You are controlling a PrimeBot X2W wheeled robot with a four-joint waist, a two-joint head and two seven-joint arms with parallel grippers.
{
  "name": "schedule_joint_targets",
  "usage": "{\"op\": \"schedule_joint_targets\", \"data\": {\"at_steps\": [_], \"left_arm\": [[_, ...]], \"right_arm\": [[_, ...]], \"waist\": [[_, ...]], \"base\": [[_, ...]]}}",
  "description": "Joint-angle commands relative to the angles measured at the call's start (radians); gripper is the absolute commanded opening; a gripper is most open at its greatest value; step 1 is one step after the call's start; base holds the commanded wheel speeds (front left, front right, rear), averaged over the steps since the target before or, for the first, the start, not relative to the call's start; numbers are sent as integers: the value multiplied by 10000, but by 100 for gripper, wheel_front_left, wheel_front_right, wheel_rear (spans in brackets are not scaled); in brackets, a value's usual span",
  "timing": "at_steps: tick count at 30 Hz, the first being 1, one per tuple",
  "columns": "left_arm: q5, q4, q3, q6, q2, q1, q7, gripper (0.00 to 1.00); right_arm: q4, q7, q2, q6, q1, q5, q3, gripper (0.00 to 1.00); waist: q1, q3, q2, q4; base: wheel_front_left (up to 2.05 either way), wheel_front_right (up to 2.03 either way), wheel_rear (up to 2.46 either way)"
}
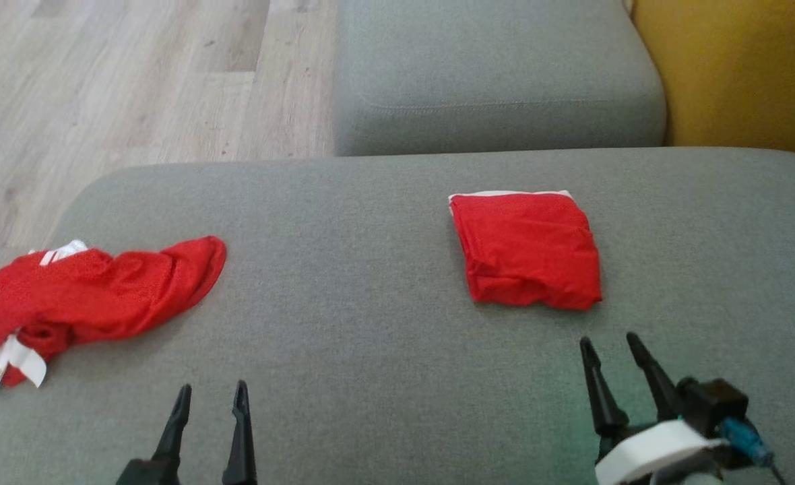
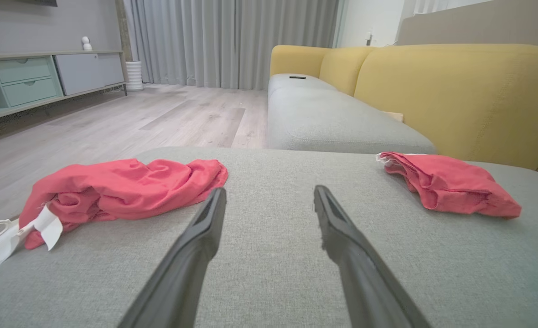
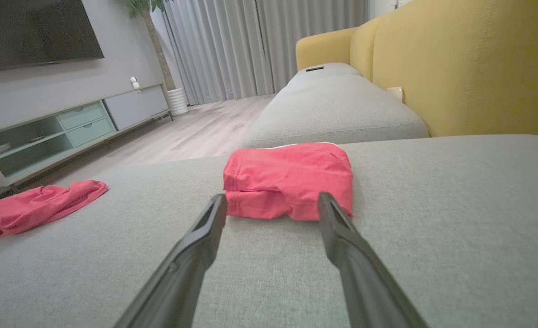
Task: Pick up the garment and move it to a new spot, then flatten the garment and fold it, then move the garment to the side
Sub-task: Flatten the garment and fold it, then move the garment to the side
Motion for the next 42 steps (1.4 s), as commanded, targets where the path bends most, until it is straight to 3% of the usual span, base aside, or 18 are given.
{"op": "schedule_joint_targets", "data": {"at_steps": [1,16,42], "left_arm": [[-32,-381,382,37,-37,-279,-57,100],[58,-225,657,-141,-38,-177,-57,100],[198,-74,564,-330,-38,-367,-57,100]], "right_arm": [[-387,-136,61,67,-186,-184,104,100],[-573,-137,379,67,473,-700,-103,100],[-478,-137,469,67,313,-748,-320,100]], "waist": [[1,-65,0,-62],[1,-93,0,-370],[1,355,0,-233]], "base": [[0,0,0],[0,0,0],[0,0,0]]}}
